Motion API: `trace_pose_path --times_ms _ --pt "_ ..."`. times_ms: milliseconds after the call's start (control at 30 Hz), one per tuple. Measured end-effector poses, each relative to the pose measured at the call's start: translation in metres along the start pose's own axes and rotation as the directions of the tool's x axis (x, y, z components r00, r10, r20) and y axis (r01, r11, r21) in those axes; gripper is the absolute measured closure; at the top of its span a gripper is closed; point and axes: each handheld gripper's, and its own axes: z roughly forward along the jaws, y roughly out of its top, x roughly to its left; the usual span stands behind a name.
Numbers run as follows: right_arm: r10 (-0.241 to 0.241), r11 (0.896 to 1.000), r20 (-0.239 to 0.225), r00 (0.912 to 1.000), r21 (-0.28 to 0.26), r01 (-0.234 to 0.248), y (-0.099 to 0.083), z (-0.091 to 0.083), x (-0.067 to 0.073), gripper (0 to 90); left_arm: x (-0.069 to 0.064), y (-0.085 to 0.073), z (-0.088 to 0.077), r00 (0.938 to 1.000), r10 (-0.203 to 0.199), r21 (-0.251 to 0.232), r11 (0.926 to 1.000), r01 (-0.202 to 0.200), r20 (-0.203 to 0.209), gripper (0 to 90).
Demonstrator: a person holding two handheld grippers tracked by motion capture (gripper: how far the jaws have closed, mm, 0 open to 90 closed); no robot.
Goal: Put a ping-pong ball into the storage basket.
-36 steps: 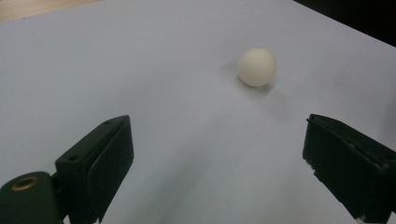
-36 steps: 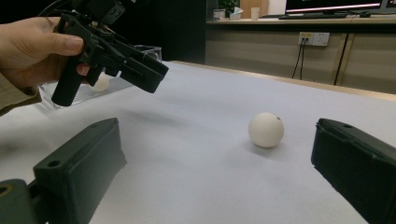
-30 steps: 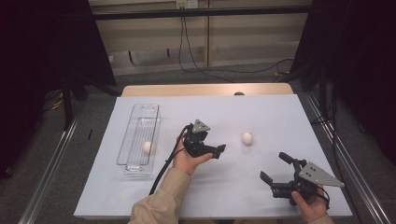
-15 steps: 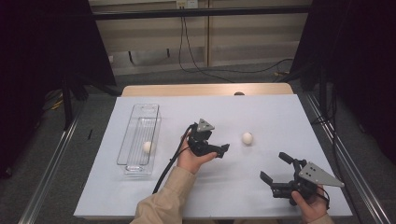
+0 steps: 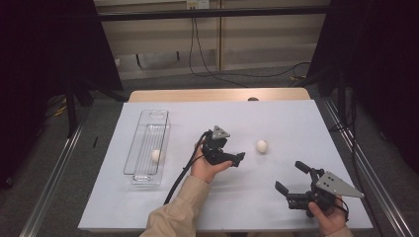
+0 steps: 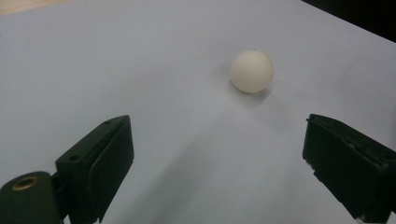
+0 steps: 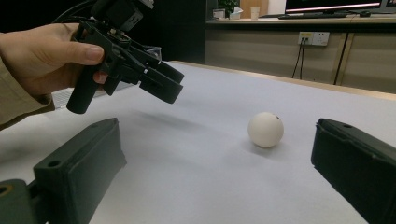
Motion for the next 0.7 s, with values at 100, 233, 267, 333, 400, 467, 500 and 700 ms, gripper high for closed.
trace_pose_path --times_ms 100,233,267,333,400,467,500,700 --pt "0.000 1.000 -0.001 1.0000 0.001 0.000 0.000 0.000 0.000 1.4 -0.001 0.001 0.002 1.0000 -0.001 -0.002 1.0000 0.001 0.001 8.9" --pt "0.002 1.000 0.002 1.0000 -0.003 -0.002 0.000 0.000 0.000 1.4 -0.002 0.002 0.004 1.0000 0.002 -0.001 1.0000 -0.002 -0.002 8.9" --pt "0.002 1.000 0.002 1.0000 -0.003 -0.002 0.000 0.000 0.000 1.4 -0.002 0.003 0.004 1.0000 0.003 0.000 1.0000 -0.003 -0.001 9.0" --pt "0.002 1.000 0.000 1.0000 -0.001 -0.002 0.000 0.000 0.000 1.4 -0.002 0.003 0.005 1.0000 0.005 0.001 1.0000 -0.005 -0.002 9.0" --pt "0.000 1.000 0.001 1.0000 -0.002 0.000 0.000 0.000 0.000 1.4 -0.003 0.004 0.006 1.0000 0.008 0.001 1.0000 -0.008 -0.002 9.0" --pt "0.000 1.000 0.001 1.0000 -0.002 0.000 0.000 0.000 0.000 1.4 -0.004 0.005 0.008 0.9999 0.012 0.003 0.9999 -0.012 0.002 9.0" --pt "0.002 1.000 0.002 1.0000 -0.003 -0.002 0.000 0.000 0.000 1.4 -0.005 0.006 0.009 1.0000 0.007 0.001 1.0000 -0.007 0.002 9.0" --pt "0.000 1.000 0.001 1.0000 -0.002 0.000 0.000 0.000 0.000 1.5 -0.005 0.006 0.012 1.0000 0.004 0.004 1.0000 -0.004 0.003 9.0"
